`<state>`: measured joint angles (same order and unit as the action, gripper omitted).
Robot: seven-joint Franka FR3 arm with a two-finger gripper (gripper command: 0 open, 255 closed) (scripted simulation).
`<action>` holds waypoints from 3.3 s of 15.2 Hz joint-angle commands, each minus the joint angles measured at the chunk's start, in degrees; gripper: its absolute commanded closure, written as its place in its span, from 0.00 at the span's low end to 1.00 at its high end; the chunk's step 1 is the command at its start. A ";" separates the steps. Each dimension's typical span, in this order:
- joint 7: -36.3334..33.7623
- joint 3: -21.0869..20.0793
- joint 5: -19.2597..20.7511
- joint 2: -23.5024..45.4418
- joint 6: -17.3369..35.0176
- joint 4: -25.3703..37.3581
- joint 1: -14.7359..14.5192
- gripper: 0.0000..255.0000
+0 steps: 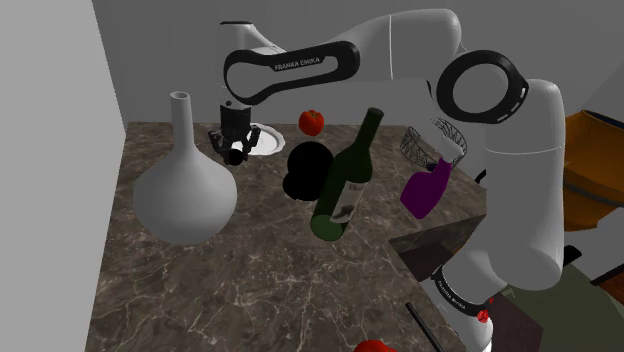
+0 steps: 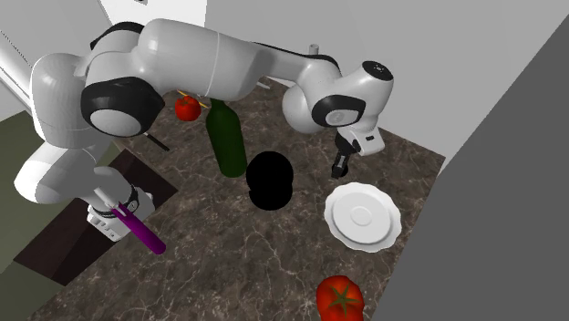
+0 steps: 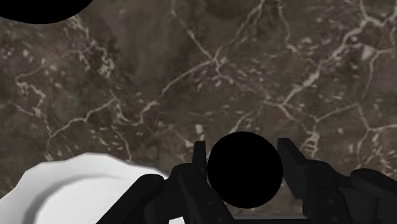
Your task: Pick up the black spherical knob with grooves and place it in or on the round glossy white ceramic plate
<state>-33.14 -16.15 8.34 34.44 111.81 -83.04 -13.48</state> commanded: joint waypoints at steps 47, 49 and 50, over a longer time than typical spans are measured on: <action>12.07 3.03 0.50 9.72 -9.41 19.34 6.99 1.00; 12.07 3.03 0.50 9.72 -9.41 19.34 6.99 1.00; 12.07 3.03 0.50 9.72 -9.41 19.34 6.99 1.00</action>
<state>-21.07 -13.11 8.84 44.17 102.38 -63.67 -6.49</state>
